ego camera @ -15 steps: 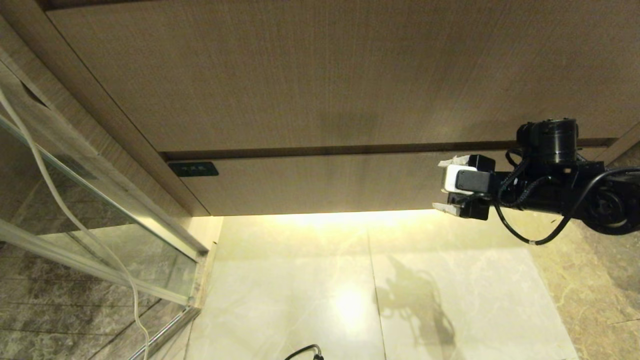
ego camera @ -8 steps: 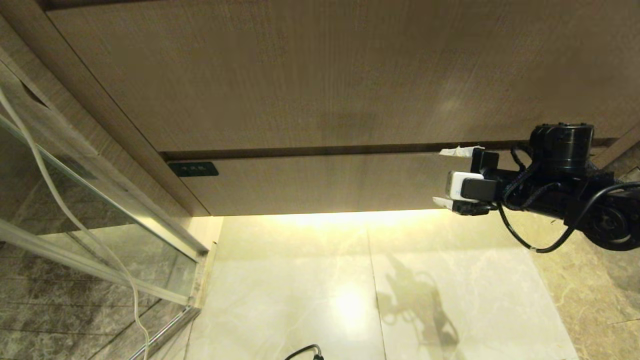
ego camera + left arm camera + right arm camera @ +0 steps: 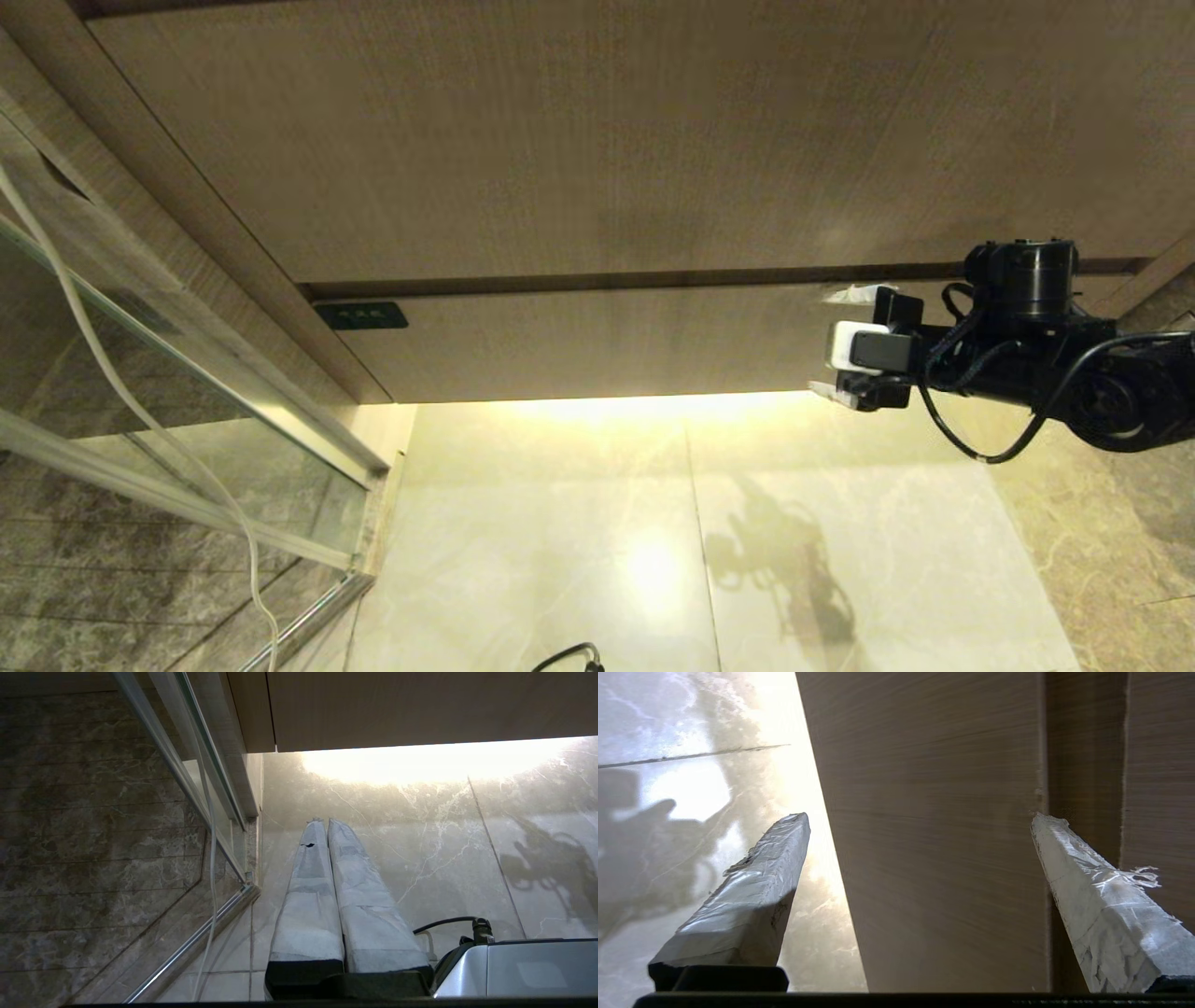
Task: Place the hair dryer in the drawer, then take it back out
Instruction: Pull open the drawer
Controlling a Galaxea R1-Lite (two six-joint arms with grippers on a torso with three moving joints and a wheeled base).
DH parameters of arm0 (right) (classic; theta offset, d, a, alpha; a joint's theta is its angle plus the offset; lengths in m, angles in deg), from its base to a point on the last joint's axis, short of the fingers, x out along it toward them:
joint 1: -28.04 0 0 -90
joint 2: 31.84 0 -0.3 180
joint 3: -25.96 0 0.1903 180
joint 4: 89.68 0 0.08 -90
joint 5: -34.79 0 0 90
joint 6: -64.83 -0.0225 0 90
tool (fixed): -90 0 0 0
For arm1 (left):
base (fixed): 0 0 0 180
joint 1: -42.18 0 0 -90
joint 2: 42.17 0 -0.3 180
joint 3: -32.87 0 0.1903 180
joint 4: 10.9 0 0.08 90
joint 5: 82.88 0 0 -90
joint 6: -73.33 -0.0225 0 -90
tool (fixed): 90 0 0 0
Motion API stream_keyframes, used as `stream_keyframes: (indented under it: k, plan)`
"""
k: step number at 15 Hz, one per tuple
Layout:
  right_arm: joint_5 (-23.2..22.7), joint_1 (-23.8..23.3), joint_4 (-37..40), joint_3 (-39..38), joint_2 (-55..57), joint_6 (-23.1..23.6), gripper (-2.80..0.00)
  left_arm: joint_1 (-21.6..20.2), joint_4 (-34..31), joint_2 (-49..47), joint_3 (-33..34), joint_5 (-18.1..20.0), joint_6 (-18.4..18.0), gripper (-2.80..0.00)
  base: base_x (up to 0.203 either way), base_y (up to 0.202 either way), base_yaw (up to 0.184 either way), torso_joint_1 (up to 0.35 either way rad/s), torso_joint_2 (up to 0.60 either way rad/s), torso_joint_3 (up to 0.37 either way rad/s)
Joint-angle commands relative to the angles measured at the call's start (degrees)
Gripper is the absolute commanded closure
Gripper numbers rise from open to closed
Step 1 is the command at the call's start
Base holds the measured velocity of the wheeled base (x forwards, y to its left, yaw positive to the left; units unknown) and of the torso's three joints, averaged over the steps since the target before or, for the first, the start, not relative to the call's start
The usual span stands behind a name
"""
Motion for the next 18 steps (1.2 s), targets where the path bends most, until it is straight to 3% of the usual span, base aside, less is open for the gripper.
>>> stream_keyframes:
  k: [1,18]
  plan:
    - [0.0,-0.2,-0.2,2.6,1.2,0.2,-2.80,0.0,0.0,-0.1,0.0,0.0,0.0,0.00,0.000,0.000,0.000,0.000,0.00,0.000]
    - [0.9,-0.4,-3.6,13.1,13.5,-1.4,-2.80,0.0,0.0,-0.1,0.1,0.0,0.0,0.00,0.000,0.000,0.000,0.000,0.00,0.000]
